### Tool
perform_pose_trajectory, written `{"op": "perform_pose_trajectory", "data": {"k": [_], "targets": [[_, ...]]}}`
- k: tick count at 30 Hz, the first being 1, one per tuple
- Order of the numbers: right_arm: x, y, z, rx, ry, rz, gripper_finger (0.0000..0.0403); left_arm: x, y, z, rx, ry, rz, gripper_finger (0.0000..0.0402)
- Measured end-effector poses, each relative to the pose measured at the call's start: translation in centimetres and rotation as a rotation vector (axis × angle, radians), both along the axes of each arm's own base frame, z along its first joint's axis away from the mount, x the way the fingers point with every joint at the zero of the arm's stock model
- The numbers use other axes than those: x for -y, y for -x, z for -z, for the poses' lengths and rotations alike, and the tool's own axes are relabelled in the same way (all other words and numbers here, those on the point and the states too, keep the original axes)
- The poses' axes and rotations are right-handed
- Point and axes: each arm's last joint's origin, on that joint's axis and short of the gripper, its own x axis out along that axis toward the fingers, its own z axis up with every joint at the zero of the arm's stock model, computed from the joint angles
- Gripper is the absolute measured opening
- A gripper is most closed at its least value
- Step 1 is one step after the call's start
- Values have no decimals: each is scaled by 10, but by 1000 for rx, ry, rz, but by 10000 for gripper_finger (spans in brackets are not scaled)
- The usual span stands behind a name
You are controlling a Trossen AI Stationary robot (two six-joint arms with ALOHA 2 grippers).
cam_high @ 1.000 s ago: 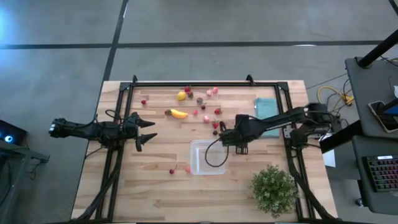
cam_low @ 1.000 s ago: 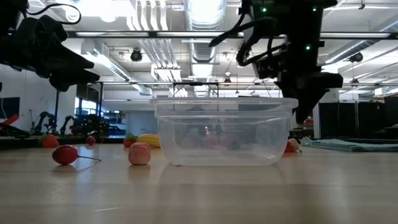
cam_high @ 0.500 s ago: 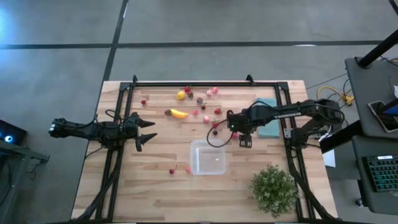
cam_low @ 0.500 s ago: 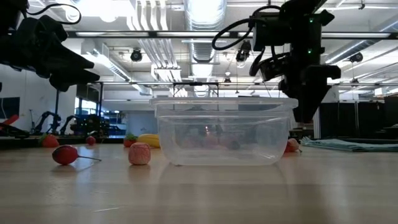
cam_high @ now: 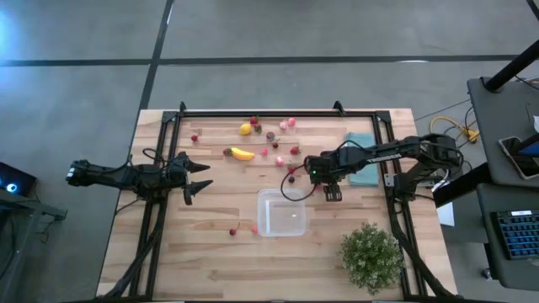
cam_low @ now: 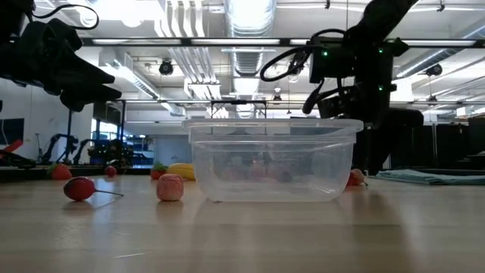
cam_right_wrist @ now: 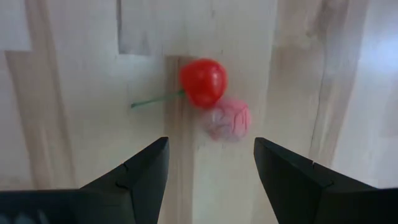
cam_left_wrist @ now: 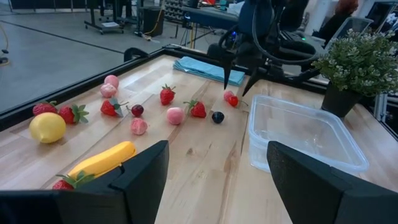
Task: Pick and placing Produce into tupperware
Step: Put the pink peach into the transparent bin
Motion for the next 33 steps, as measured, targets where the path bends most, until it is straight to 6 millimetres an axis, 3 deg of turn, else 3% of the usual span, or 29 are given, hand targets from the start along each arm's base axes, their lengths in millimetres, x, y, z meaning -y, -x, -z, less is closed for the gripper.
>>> {"op": "perform_pose_trajectory", "data": {"k": [14, 33], "targets": [[2, 3, 13, 51, 26, 36, 224, 0, 0, 0, 0, 0, 0, 258], [12, 3, 18, 104, 9, 77, 124, 0, 0, 0, 0, 0, 0, 258]]}}
